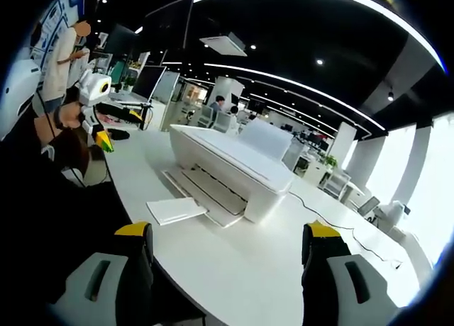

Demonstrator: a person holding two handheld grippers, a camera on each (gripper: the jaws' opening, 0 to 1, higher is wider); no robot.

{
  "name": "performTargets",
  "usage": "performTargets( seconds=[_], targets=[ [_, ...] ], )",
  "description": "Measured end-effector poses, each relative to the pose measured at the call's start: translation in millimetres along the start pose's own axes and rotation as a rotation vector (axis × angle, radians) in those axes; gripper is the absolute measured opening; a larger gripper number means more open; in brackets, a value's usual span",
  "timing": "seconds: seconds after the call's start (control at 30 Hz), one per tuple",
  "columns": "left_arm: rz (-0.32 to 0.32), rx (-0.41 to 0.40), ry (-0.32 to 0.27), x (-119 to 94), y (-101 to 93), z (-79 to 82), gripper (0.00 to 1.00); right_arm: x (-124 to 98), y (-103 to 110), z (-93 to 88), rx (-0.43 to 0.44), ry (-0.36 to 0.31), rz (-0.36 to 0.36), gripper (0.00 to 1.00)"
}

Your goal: Remove the paper from the printer output slot and place it on top of the printer

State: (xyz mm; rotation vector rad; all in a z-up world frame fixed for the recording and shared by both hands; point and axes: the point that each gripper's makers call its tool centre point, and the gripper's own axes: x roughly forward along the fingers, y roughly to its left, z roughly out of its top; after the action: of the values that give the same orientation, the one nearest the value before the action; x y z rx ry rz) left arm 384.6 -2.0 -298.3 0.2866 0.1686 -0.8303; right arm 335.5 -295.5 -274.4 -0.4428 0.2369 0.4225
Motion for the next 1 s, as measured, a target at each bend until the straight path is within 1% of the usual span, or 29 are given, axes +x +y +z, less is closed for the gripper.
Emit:
performTargets(
  seconds=[0.23,0.43,0.77,1.0],
  targets=[
    [-0.013,0.01,0.008,-7.5,-5.6,-0.4,0.97,0.6,-1.1,-0.9,0.002,0.003,-0.001,0.82],
    [-0.021,0.01,0.013,-12.3,-8.5,-4.0,0.97,0.2,-1.8,-2.2,0.001,0.005,-0.001,0.82],
    [-0.003,-0.014,0.01,-21.1,-6.1,-12.1,0.97,-0.6,-1.3,-3.5,0.001,0.005,-0.002,0.82],
    [0.01,-0.004,0.017,-24.5,-6.2,-16.4,0.97,-1.8,-1.6,-3.2,0.0,0.005,-0.005,0.82]
  ],
)
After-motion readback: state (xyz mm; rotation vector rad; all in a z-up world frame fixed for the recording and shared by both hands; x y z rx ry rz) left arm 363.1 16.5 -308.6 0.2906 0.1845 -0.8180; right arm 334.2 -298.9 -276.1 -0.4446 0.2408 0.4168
